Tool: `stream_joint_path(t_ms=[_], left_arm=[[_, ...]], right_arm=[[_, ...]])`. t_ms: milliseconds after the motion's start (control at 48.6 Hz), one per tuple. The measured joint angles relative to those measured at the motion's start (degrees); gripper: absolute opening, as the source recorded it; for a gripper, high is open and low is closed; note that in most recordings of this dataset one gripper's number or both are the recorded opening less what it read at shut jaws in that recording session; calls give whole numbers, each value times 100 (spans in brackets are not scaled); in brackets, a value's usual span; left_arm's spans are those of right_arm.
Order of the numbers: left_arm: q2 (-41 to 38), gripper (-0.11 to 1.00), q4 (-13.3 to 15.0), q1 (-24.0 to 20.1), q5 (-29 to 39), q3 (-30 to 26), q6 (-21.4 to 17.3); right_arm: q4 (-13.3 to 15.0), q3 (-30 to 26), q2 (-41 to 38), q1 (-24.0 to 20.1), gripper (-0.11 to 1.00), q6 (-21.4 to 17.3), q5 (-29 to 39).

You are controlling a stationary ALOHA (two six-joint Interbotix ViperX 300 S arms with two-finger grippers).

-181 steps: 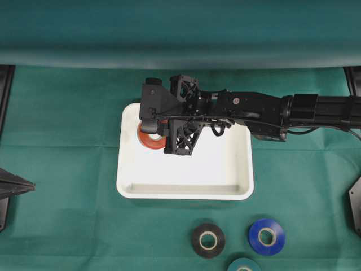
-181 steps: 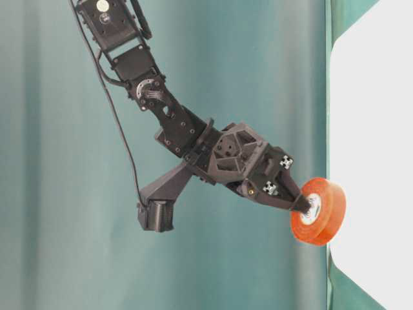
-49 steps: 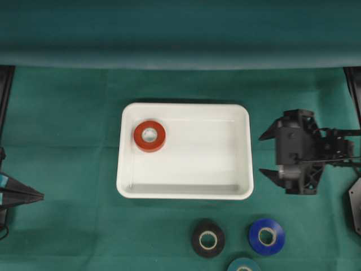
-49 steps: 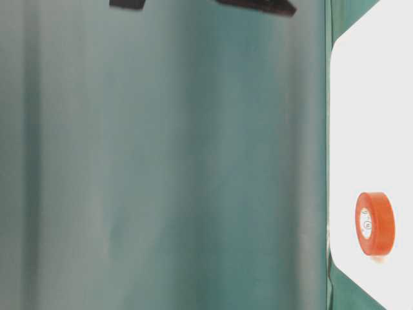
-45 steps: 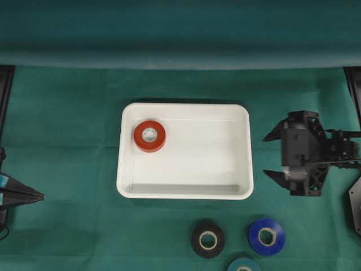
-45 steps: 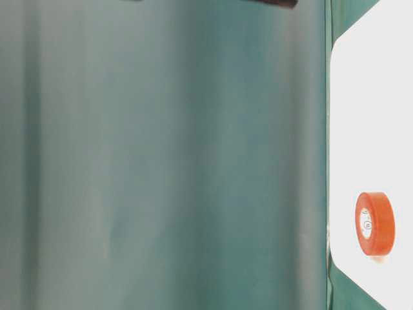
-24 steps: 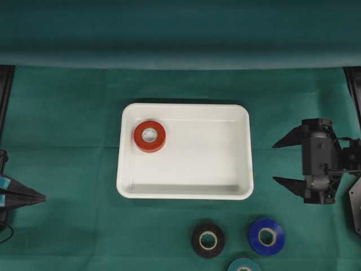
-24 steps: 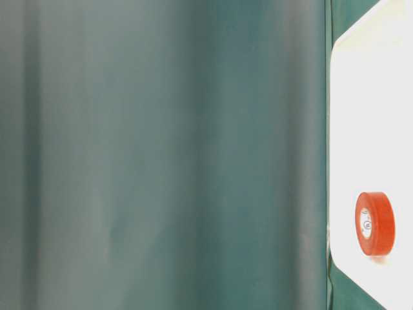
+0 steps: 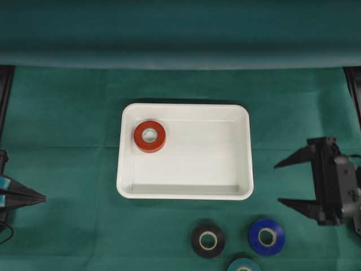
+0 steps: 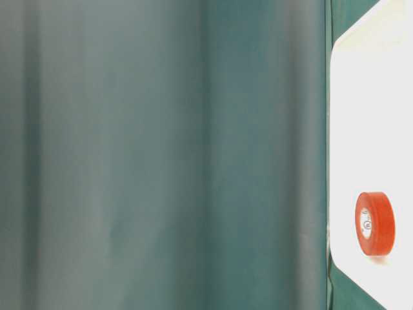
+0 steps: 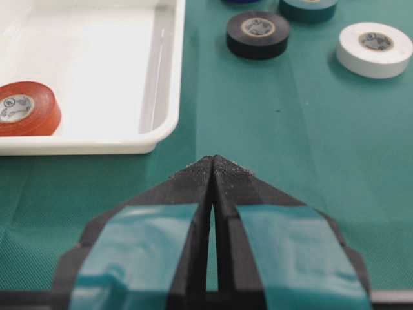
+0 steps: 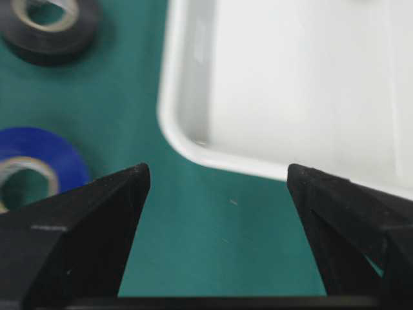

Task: Put the tape into the white case with the right arm.
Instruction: 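Withdraw the right gripper to the right side of the tray, then move the right gripper down into the teal tape roll's hole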

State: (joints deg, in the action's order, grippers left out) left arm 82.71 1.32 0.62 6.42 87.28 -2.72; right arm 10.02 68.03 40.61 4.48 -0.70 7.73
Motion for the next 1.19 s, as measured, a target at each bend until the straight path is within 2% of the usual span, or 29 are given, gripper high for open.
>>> stream_joint_path(t_ms=[226,576,843,1193], left_arm=[[-9,0,0,0,0,0,9],[-9,0,9,9,0,0,9],[-9,0,0,0,0,0,9],[0,0,0,0,0,-9,9]], right_arm=[[0,255,360,-483,69,9,-88],[0,571,1081,-606,69,9,-97],[0,580,1081,-686,69,0,-97],[0,475,870,-1046,69,9,-97]])
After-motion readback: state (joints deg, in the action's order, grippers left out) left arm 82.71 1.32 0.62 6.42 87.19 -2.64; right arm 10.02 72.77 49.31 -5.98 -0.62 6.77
